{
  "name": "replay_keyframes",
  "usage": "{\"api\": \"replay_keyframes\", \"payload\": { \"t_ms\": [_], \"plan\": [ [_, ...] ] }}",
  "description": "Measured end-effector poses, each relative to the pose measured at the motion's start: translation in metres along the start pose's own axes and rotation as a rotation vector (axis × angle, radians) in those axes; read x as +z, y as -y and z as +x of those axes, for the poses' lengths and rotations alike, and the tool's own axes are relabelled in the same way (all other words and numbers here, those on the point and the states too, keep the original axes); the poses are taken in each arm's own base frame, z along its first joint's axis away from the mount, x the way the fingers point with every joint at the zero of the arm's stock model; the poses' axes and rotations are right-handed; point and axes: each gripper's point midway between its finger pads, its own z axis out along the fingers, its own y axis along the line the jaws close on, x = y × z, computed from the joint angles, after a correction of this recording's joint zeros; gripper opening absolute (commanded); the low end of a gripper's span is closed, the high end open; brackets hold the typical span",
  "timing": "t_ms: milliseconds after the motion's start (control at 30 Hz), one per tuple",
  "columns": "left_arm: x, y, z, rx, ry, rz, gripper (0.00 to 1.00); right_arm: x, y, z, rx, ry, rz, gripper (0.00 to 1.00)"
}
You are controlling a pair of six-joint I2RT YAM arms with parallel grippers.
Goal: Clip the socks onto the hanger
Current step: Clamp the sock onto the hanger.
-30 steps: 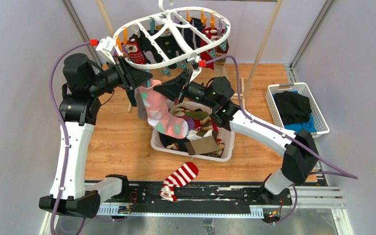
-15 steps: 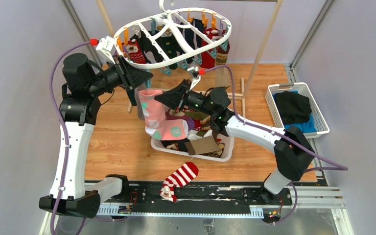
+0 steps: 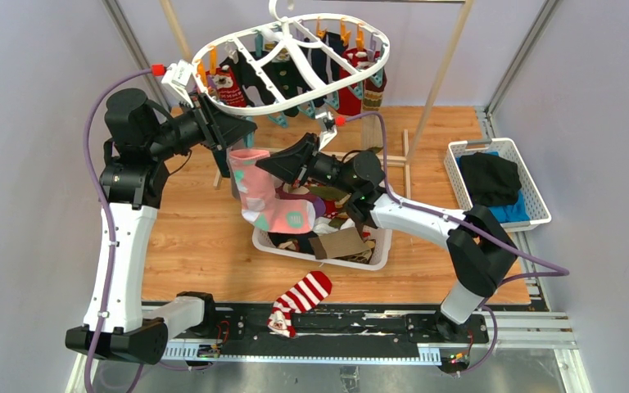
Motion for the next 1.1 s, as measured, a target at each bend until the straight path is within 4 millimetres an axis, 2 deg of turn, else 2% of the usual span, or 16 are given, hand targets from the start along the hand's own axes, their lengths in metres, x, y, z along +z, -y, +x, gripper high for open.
{"api": "replay_keyframes", "payload": {
  "t_ms": [267,500,867,1100],
  "plan": [
    [0.002,-0.002,0.001,-0.007,-0.007,0.001,0.0,0.003,-0.007,-0.001,0.018,0.0,-0.041,0.0],
    [0.003,-0.003,0.001,-0.011,-0.009,0.002,0.0,0.006,-0.005,0.001,0.076,0.025,-0.069,0.0],
    [0.0,-0.003,0.001,-0.012,-0.013,0.011,0.0,0.001,-0.015,0.0,0.12,0.008,-0.141,0.0],
    [-0.001,-0.001,0.001,-0.015,-0.016,0.022,0.0,0.003,-0.009,0.002,0.153,0.0,-0.159,0.0]
  ]
}}
